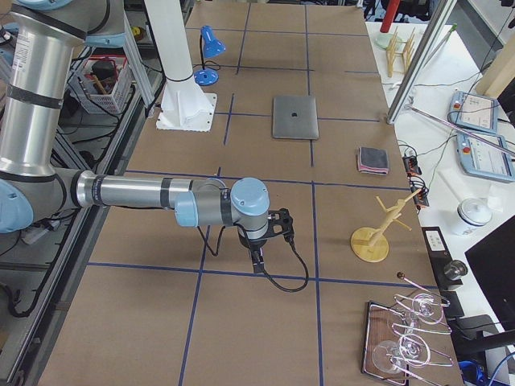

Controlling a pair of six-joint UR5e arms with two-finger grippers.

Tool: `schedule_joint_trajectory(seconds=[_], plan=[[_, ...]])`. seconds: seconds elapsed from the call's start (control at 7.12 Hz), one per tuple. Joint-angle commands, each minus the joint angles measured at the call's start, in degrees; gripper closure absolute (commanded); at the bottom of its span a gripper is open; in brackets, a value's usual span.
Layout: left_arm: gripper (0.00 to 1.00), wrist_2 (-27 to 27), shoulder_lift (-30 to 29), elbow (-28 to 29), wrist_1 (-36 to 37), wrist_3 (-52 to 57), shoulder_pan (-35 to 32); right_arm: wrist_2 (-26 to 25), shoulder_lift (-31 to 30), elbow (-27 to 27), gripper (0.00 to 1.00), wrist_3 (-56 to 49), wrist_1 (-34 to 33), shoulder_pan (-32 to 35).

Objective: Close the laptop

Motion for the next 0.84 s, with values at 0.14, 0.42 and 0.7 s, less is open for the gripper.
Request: schedule_joint_trajectory(seconds=[0.14, 0.42, 0.7], plan=[[0.00, 0.57, -0.20, -0.13, 0.03, 0.01, 0.16, 0.15, -0.03, 0.02, 0.00, 3.53, 0.09, 0.10], [0.00, 0.57, -0.20, -0.38, -0.24, 0.10, 0.17, 0.24, -0.12, 0.02, 0.00, 3.62, 0.09, 0.10], [0.00, 0.57, -0.29, -0.47, -0.24, 0.10, 0.25, 0.24, -0.20, -0.07, 0.00, 3.62, 0.09, 0.10]])
